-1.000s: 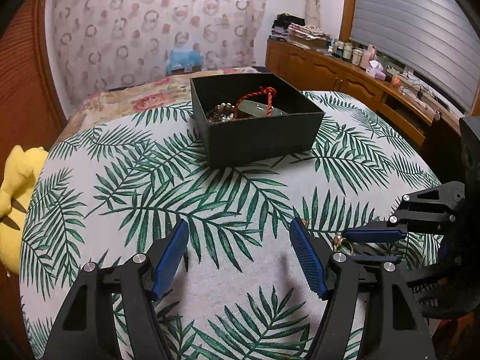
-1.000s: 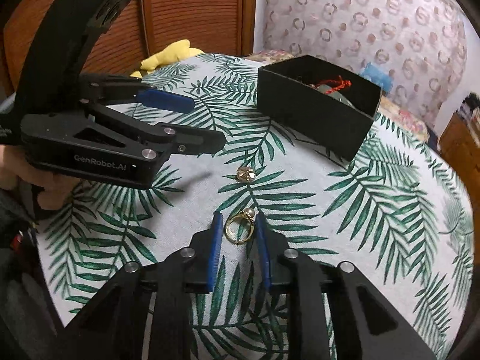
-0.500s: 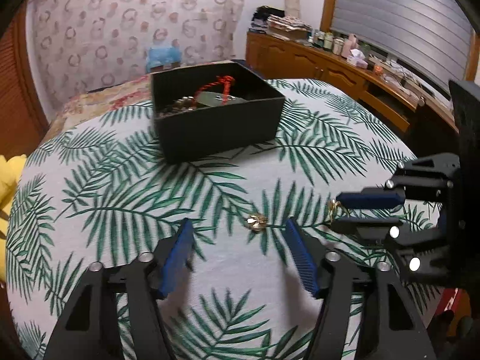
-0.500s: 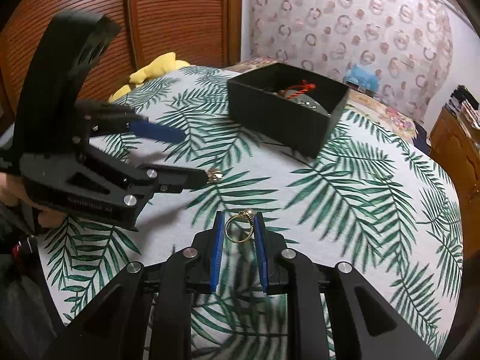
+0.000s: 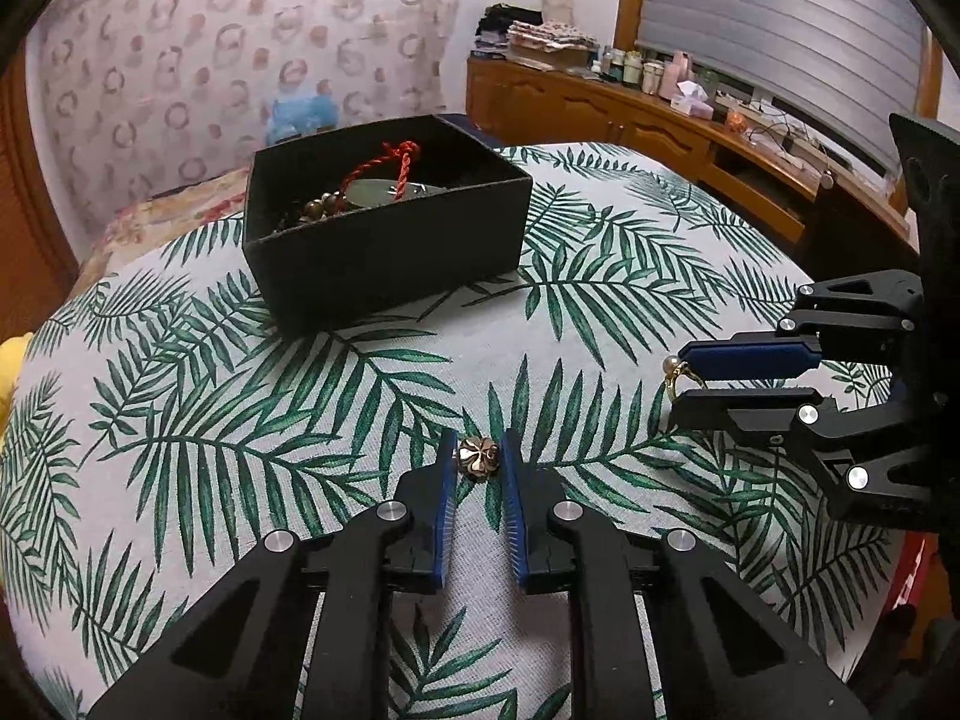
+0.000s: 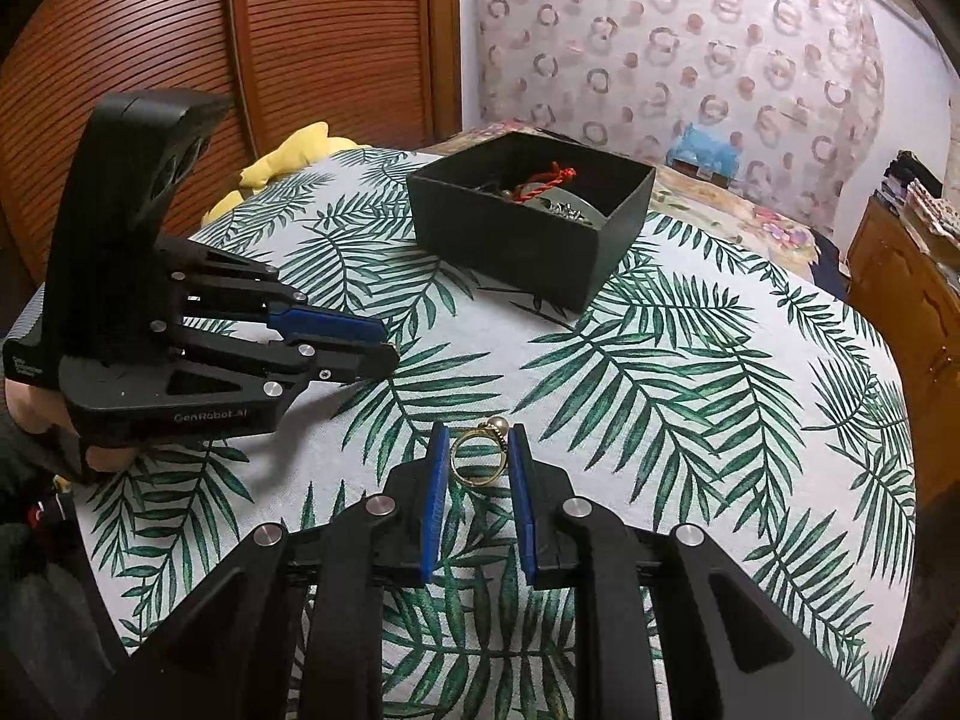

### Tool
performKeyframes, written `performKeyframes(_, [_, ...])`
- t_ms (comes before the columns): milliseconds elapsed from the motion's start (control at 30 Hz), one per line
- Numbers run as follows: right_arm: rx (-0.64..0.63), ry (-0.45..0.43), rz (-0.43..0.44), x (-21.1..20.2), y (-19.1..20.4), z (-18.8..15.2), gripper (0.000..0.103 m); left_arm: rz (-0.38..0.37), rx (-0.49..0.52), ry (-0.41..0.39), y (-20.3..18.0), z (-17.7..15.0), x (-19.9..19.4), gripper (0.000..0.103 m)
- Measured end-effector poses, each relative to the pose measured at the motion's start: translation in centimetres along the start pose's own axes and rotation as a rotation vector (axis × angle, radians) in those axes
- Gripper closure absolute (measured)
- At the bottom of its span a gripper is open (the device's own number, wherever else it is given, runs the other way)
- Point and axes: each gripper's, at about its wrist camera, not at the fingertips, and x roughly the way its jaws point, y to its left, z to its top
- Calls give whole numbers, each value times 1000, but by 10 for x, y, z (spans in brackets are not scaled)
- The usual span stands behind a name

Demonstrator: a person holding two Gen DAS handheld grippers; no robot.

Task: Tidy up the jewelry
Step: 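Lower the gold ring and charm into the black box and open both tools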

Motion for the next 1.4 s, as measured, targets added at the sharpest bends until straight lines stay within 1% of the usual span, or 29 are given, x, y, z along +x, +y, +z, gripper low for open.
performKeyframes(100, [3, -7, 0, -1, -2, 3, 81, 5, 0, -16, 0, 1, -4, 90])
performKeyframes(233, [6, -22, -6, -1, -7, 15, 81, 18, -7, -42, 4, 9, -11, 90])
performKeyframes(367, [14, -60, -27, -4, -16, 37, 81, 36, -14, -68, 10, 21, -18, 90])
performKeyframes(567, [30, -94, -50, -1, -30, 63, 81, 55, -16, -105, 19, 37, -30, 90])
performKeyframes(800, [45, -125, -59, 14, -42, 97, 81, 68, -21, -126, 28, 48, -35, 90])
performKeyframes(1033, [107, -129, -27, 36, -58, 132, 81, 98, -20, -134, 36, 62, -36, 90])
performKeyframes(1100, [106, -127, -30, 41, -59, 139, 81, 104, -23, -137, 38, 65, -37, 90])
performKeyframes(1167, [100, -129, -50, 45, -59, 145, 81, 106, -31, -137, 42, 68, -35, 90])
performKeyframes(1267, [105, -119, -51, 50, -60, 148, 81, 115, -39, -141, 46, 74, -31, 90])
performKeyframes(1333, [111, -114, -53, 52, -61, 146, 77, 121, -44, -143, 48, 79, -29, 90])
performKeyframes(1367, [112, -115, -53, 52, -61, 145, 70, 122, -46, -143, 49, 80, -27, 90])
performKeyframes(1400, [112, -117, -52, 51, -62, 143, 70, 125, -49, -143, 49, 82, -25, 90])
